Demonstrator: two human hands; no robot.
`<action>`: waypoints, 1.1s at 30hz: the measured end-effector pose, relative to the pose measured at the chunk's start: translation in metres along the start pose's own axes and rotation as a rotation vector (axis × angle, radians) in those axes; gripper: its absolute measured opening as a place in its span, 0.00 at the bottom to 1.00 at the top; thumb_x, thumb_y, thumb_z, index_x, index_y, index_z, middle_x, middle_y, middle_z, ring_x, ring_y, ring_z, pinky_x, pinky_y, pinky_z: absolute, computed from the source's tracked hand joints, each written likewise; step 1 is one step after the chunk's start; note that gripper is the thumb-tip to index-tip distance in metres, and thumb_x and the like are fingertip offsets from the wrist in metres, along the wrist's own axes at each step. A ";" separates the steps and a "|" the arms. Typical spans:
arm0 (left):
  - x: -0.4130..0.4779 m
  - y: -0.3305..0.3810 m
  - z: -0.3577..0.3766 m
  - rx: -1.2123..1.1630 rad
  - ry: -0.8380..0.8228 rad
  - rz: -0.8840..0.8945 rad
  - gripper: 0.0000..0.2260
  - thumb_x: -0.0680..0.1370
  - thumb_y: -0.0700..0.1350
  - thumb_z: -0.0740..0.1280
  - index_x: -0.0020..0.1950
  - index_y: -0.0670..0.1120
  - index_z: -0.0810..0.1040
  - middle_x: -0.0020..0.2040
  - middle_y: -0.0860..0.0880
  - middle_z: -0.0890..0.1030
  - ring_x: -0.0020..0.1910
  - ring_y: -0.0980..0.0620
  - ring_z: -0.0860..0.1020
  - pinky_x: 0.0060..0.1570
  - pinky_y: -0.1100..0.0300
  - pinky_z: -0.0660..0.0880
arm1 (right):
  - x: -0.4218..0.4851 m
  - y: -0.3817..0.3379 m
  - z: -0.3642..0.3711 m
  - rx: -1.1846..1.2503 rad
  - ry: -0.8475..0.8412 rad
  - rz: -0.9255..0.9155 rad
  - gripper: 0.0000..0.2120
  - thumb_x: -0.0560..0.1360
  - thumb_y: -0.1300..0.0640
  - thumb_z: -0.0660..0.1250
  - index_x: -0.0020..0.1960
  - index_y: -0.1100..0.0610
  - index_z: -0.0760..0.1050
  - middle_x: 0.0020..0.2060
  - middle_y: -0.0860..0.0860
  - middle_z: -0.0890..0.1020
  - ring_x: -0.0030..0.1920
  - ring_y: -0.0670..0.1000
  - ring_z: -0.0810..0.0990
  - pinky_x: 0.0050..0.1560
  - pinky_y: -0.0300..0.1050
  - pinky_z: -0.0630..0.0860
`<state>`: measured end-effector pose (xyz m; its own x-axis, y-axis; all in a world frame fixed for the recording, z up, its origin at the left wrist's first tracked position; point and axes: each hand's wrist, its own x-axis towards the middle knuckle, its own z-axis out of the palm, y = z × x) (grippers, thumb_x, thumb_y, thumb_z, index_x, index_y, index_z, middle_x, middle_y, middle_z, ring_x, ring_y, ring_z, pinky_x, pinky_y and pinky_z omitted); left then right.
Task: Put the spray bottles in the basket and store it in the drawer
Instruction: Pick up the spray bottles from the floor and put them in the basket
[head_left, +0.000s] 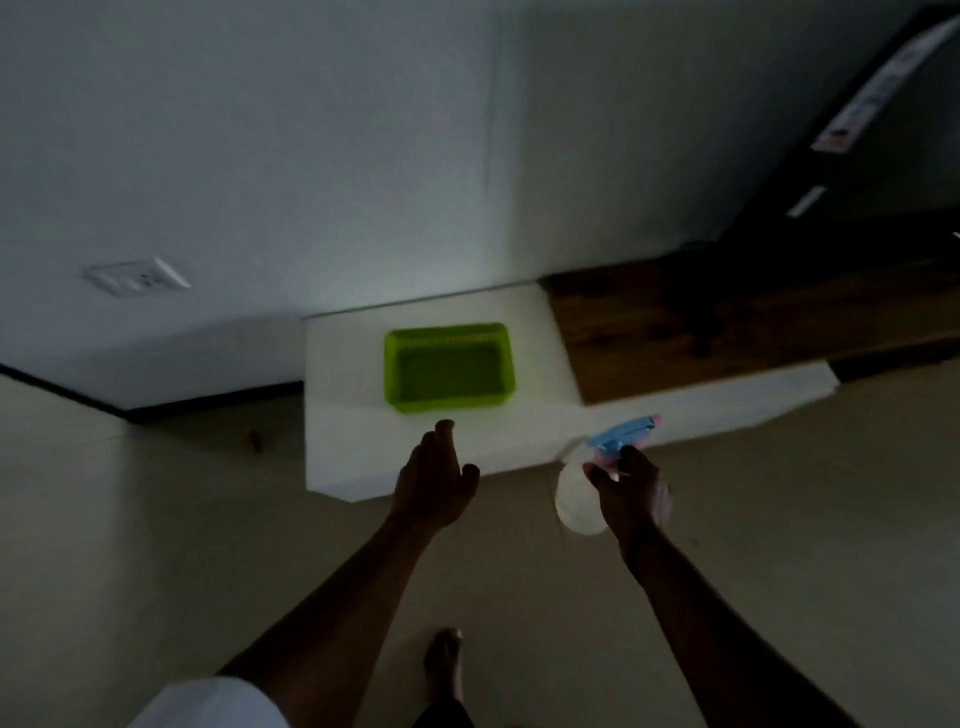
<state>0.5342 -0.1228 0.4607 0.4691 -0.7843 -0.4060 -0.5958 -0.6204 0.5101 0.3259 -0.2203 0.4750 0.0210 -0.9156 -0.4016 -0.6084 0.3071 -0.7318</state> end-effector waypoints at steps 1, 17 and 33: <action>0.005 -0.006 -0.009 -0.016 0.011 -0.029 0.31 0.76 0.51 0.64 0.75 0.46 0.54 0.69 0.42 0.70 0.65 0.42 0.72 0.61 0.47 0.72 | 0.004 -0.015 0.009 0.003 0.000 -0.011 0.12 0.71 0.56 0.74 0.53 0.57 0.80 0.54 0.54 0.84 0.55 0.55 0.80 0.51 0.43 0.70; 0.112 -0.066 -0.029 -0.203 0.109 -0.478 0.30 0.73 0.49 0.67 0.72 0.48 0.59 0.68 0.42 0.73 0.65 0.44 0.73 0.61 0.50 0.72 | 0.149 -0.128 0.196 -0.038 -0.384 -0.216 0.17 0.69 0.57 0.76 0.58 0.52 0.81 0.45 0.43 0.81 0.41 0.40 0.78 0.34 0.23 0.67; 0.223 -0.128 -0.002 -0.294 0.094 -0.541 0.35 0.74 0.52 0.67 0.76 0.45 0.55 0.73 0.40 0.67 0.70 0.41 0.69 0.65 0.48 0.68 | 0.219 -0.121 0.319 -0.253 -0.569 -0.324 0.15 0.72 0.56 0.73 0.58 0.54 0.80 0.51 0.49 0.84 0.48 0.45 0.78 0.42 0.37 0.71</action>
<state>0.7165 -0.2180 0.3059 0.7179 -0.3471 -0.6034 -0.0594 -0.8942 0.4438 0.6574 -0.3751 0.2998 0.6024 -0.6511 -0.4617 -0.6659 -0.0910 -0.7405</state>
